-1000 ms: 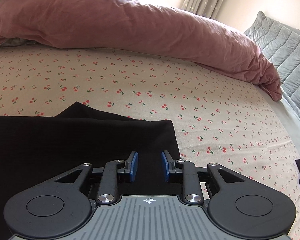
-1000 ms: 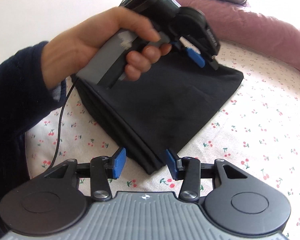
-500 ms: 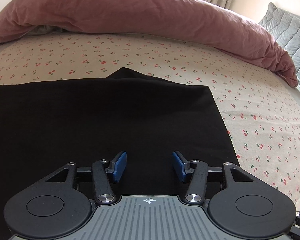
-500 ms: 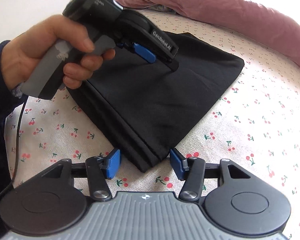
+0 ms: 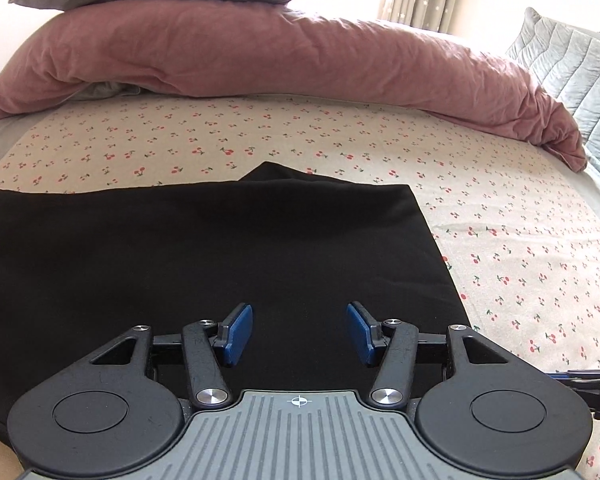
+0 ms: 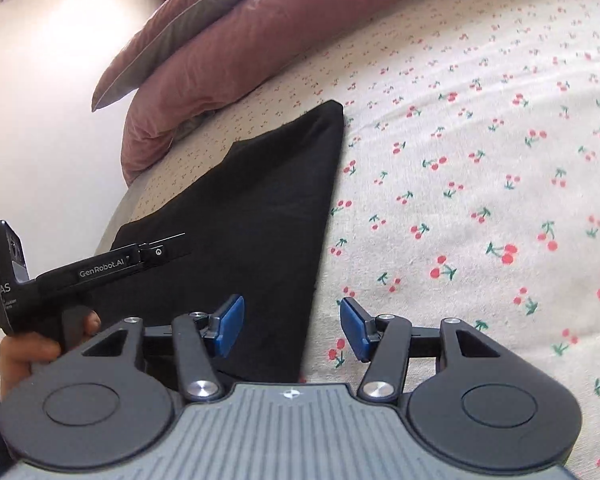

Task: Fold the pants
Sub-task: 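Pinch the folded trousers edge with the right gripper and lift it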

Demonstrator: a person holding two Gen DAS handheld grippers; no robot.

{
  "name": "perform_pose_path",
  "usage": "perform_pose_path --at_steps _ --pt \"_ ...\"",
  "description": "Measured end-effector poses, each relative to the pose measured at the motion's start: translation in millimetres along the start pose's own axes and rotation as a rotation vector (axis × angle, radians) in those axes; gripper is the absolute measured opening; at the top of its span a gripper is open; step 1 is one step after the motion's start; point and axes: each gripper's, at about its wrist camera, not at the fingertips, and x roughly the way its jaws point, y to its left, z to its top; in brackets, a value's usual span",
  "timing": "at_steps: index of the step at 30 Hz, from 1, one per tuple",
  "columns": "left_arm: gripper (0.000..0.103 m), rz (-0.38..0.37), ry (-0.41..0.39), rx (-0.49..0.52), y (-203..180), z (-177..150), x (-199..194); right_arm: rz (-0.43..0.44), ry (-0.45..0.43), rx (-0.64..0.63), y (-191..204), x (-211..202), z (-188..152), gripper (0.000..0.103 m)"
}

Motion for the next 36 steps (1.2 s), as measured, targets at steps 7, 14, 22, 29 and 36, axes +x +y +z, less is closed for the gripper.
perform_pose_path --at_steps 7,14,22,29,36 --pt "0.052 -0.038 0.083 -0.012 13.0 -25.8 15.9 0.052 -0.069 0.158 -7.1 5.9 -15.4 0.035" --pt "0.053 -0.048 0.082 0.018 12.5 -28.2 14.1 0.082 -0.166 0.247 1.6 12.0 -48.4 0.013" --pt "0.058 -0.062 0.082 0.032 10.5 -24.1 16.5 0.010 -0.243 0.212 10.7 13.1 -52.4 0.000" --pt "0.050 -0.196 0.050 0.005 4.8 8.6 10.5 -0.082 -0.388 -0.006 55.5 9.0 -56.3 0.000" --pt "0.055 -0.287 0.125 0.293 -82.9 50.7 27.8 -0.163 -0.433 -0.192 81.0 14.8 -56.1 0.000"
